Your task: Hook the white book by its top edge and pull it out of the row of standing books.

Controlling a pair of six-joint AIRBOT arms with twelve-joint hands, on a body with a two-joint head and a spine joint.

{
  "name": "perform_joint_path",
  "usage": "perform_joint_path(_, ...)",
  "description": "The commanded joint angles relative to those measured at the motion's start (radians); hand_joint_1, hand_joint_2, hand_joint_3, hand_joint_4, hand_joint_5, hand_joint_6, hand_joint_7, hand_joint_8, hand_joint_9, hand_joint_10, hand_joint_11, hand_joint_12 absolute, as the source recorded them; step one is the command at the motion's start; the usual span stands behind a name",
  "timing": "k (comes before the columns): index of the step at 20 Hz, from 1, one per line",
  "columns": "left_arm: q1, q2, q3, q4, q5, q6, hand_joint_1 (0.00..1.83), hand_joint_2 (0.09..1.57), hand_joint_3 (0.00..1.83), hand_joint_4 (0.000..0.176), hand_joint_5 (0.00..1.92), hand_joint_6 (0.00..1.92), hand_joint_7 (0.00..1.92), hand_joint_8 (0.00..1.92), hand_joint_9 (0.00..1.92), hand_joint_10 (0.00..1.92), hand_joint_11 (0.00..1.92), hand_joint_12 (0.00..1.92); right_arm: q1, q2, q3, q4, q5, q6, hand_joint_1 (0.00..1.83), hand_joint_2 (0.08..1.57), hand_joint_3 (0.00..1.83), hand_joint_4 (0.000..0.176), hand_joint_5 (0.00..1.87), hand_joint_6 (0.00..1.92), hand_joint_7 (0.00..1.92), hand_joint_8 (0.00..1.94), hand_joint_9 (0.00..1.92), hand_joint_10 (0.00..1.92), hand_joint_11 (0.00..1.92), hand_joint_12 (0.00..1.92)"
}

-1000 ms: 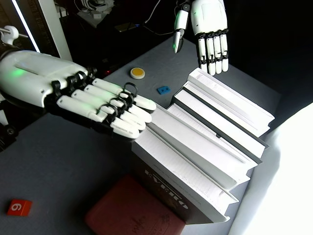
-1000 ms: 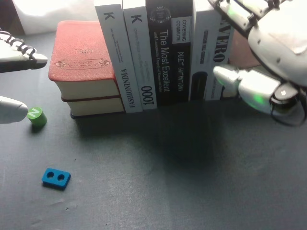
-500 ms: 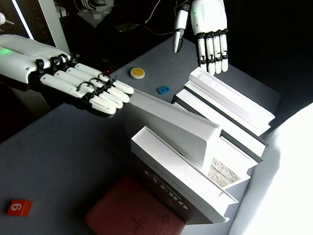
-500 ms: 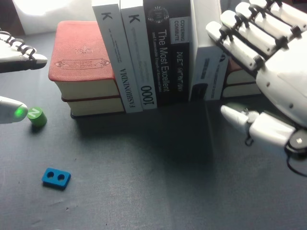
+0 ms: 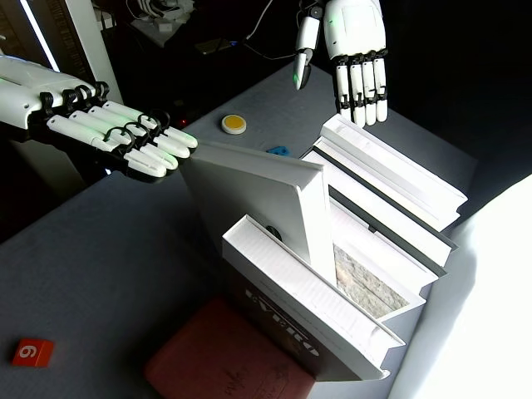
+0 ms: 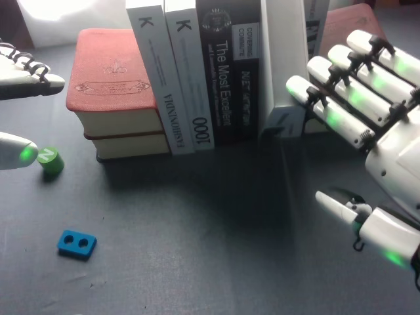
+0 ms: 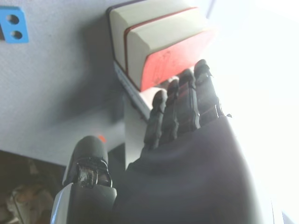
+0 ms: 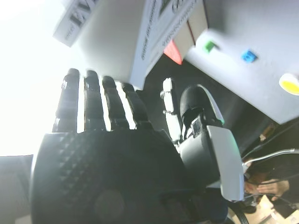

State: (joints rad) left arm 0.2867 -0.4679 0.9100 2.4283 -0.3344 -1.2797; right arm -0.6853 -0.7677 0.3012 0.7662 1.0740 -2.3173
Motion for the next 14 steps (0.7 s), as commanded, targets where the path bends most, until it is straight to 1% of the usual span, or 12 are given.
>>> perform_joint_path(1,-0.013,0.001,0.007,-0.013,0.073,0.0,0.0,1.34,0.0,0.0,0.02,0.01,0.0,0.0,0.0,0.0,0.0,0.0,-0.008,0.002,0.001,-0.017,0.039,-0.009,0.0,1.36,0.0,0.0,0.0,0.0,0.0,0.0,0.0,0.0,0.0,0.0)
perform_joint_path(7,-0.013,-0.001,0.014,-0.014,0.071,0.0,0.0,1.35,0.0,0.0,0.01,0.0,0.0,0.0,0.0,0.0,0.0,0.0,-0.072,-0.004,0.0,-0.017,0.04,-0.009,0.0,1.36,0.0,0.0,0.0,0.0,0.0,0.0,0.0,0.0,0.0,0.0)
perform_joint_path(10,-0.013,-0.001,0.017,-0.014,0.068,0.0,0.0,1.35,0.01,0.0,0.03,0.01,0.02,0.01,0.0,0.0,0.0,0.0,-0.085,-0.008,0.001,-0.017,0.045,-0.009,0.0,1.36,0.0,0.0,0.0,0.0,0.0,0.0,0.0,0.0,0.0,0.0)
perform_joint_path(14,-0.013,-0.001,0.019,-0.014,0.063,0.0,0.0,1.36,0.01,0.0,0.01,0.0,0.0,0.0,0.0,0.0,0.0,0.0,-0.126,-0.034,0.021,-0.017,0.055,-0.02,0.0,1.37,0.01,0.0,0.0,0.0,0.0,0.0,0.0,0.0,0.0,0.0)
